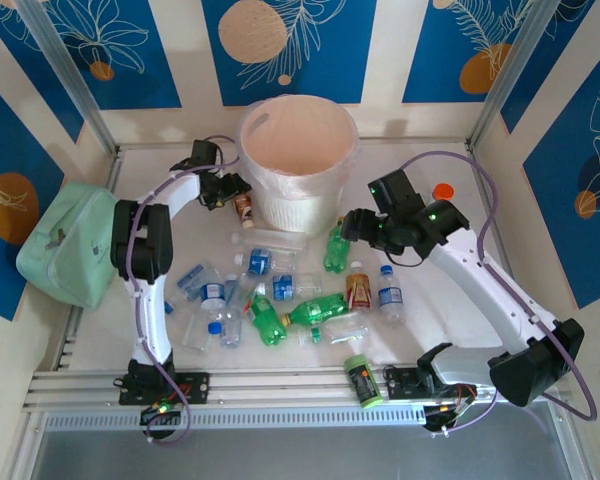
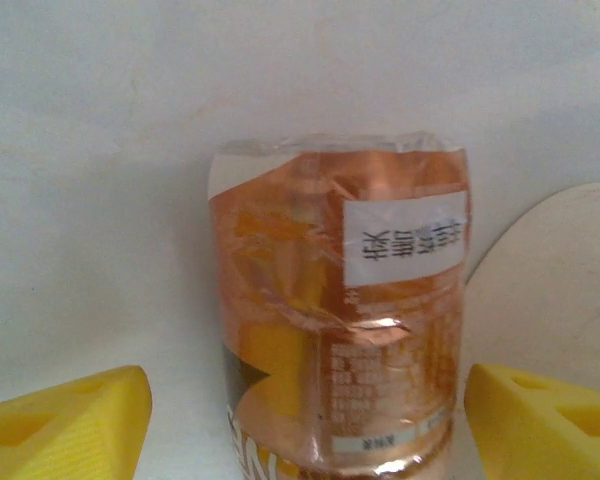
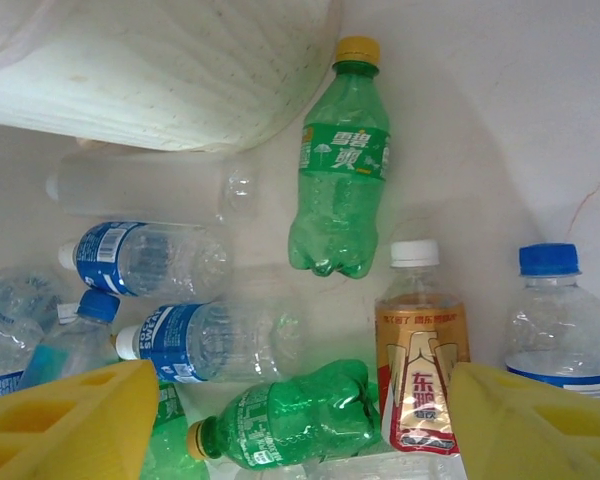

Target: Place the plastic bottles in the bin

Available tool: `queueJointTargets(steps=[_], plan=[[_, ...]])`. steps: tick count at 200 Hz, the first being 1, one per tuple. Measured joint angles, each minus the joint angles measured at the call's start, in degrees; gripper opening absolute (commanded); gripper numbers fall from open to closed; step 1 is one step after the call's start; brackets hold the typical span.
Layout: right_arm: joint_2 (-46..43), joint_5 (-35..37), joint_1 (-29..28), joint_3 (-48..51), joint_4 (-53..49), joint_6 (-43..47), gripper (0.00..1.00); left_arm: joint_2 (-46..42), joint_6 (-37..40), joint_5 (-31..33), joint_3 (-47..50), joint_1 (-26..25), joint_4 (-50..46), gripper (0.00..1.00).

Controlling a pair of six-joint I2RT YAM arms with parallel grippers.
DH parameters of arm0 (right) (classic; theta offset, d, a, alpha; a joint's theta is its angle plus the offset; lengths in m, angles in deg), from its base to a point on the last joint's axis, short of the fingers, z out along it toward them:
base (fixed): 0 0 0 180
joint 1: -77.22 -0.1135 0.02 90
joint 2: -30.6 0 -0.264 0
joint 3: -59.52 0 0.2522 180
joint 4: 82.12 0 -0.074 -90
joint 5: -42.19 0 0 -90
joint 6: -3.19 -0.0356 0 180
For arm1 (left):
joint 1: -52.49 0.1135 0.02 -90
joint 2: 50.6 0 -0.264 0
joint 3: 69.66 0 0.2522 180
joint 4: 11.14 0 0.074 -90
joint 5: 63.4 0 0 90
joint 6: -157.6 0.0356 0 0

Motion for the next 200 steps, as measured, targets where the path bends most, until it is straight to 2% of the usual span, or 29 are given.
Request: queueJointTargets(steps=[30,79,161,180,200], plan=[[0.63,0.00,-1.25,-1.01,-0.22,-0.39,0.77,1.03,0.66,0.90,-0.92,-0.07,-1.70,0.79],[1.01,0.39,-3.52,-2.43,-0.35,-0.81,0.77,2.47,2.23,3.06,-2.71,-0.11,-4.17,0.67],[1.01,0.87,-5.11,-5.18,-0.85,-1.03,0.76,2.14,1.92,4.35,-2.80,-0.11,-5.01,0.56],[1.01,0.87,-6.12,-6.64,-0.74,-0.98,0.76,0.35,1.29,6.12,-1.86,-0.07,-4.74,0.56],[1.07,0.85,-7.56,-7.87,-0.63,-0.66,0.76,-5.51,-0.26,8.63,2.40,0.39,-4.57,0.56]])
